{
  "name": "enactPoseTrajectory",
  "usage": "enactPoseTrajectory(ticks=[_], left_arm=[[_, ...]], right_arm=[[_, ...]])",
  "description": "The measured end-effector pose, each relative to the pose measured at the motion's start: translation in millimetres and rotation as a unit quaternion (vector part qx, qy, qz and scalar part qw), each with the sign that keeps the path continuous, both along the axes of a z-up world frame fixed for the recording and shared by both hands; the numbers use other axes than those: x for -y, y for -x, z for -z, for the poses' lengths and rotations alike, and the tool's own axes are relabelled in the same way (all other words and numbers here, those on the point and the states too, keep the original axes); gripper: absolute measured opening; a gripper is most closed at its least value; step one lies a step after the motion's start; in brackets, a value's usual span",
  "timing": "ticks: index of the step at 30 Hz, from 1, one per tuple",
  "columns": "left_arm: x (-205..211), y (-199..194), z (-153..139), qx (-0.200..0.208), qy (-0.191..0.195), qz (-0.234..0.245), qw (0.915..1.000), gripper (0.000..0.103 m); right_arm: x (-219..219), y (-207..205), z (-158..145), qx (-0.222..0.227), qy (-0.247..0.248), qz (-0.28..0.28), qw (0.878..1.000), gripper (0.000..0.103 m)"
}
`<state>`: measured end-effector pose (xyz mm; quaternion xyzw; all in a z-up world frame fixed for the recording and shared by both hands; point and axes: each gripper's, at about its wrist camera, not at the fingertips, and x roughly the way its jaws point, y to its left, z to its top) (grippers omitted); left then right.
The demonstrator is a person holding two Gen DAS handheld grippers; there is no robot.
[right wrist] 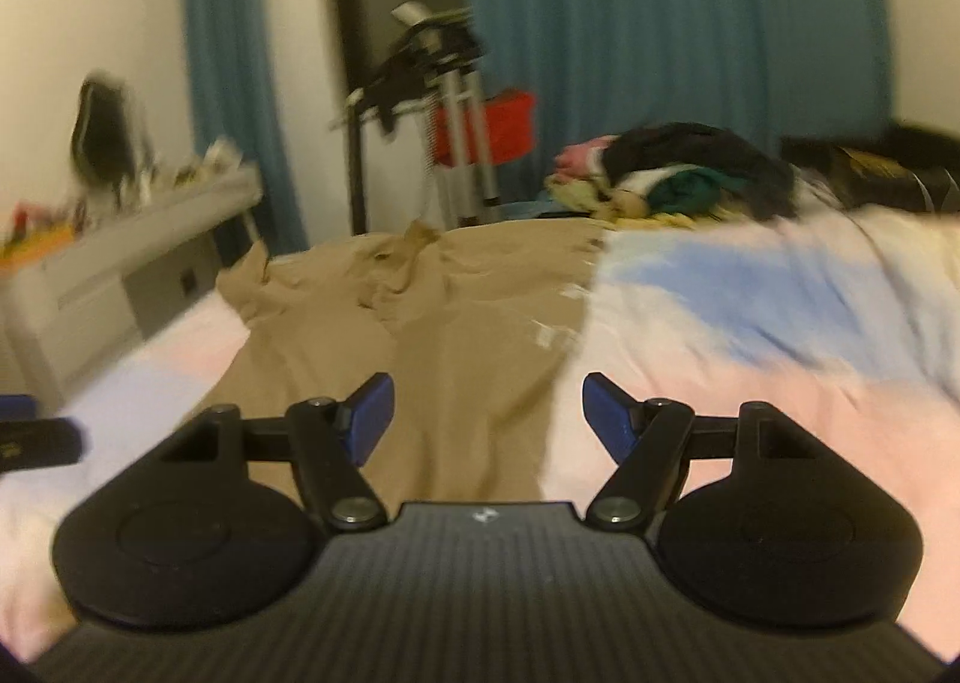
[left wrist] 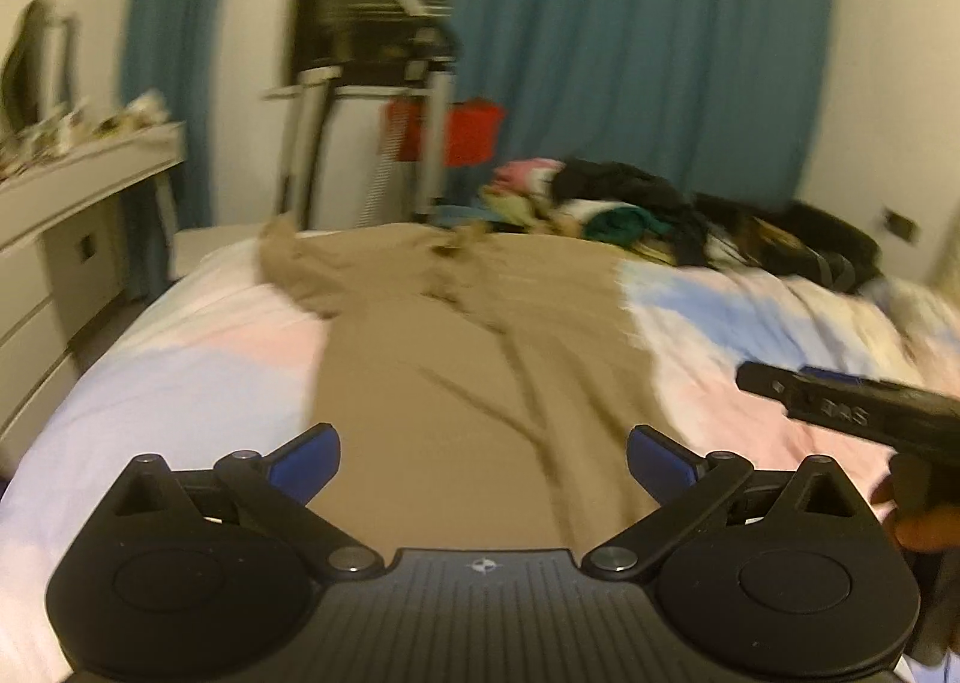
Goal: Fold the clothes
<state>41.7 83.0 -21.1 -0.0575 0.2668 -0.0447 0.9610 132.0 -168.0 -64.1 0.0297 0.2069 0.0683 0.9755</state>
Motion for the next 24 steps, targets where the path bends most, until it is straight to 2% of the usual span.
enactPoseTrajectory(ticks=[2, 4, 8, 12, 18, 21, 23, 24], left_arm=[[-19, -10, 4, -0.010, 0.026, -0.050, 0.9984, 0.103], [-35, -18, 8, -0.008, 0.034, -0.084, 0.9959, 0.103], [-54, -36, 23, -0.028, 0.041, -0.128, 0.9904, 0.103], [-71, -57, 42, -0.052, 0.057, -0.166, 0.9831, 0.103], [-96, -80, 70, -0.087, 0.080, -0.230, 0.9660, 0.103], [-97, -85, 77, -0.089, 0.078, -0.247, 0.9617, 0.103], [-95, -89, 79, -0.091, 0.071, -0.248, 0.9619, 0.103], [-93, -89, 79, -0.092, 0.067, -0.244, 0.9630, 0.103]], right_arm=[[-31, -43, 0, 0.000, 0.042, -0.031, 0.999, 0.071], [-69, -89, 3, -0.008, 0.067, -0.059, 0.996, 0.071], [-138, -176, 14, -0.029, 0.074, -0.099, 0.992, 0.071], [-212, -246, 29, -0.041, 0.075, -0.153, 0.984, 0.071], [-297, -300, 58, -0.045, 0.085, -0.218, 0.971, 0.070], [-315, -317, 66, -0.036, 0.080, -0.209, 0.974, 0.070], [-304, -322, 57, -0.026, 0.069, -0.193, 0.978, 0.068], [-296, -323, 50, -0.019, 0.062, -0.185, 0.981, 0.061]])
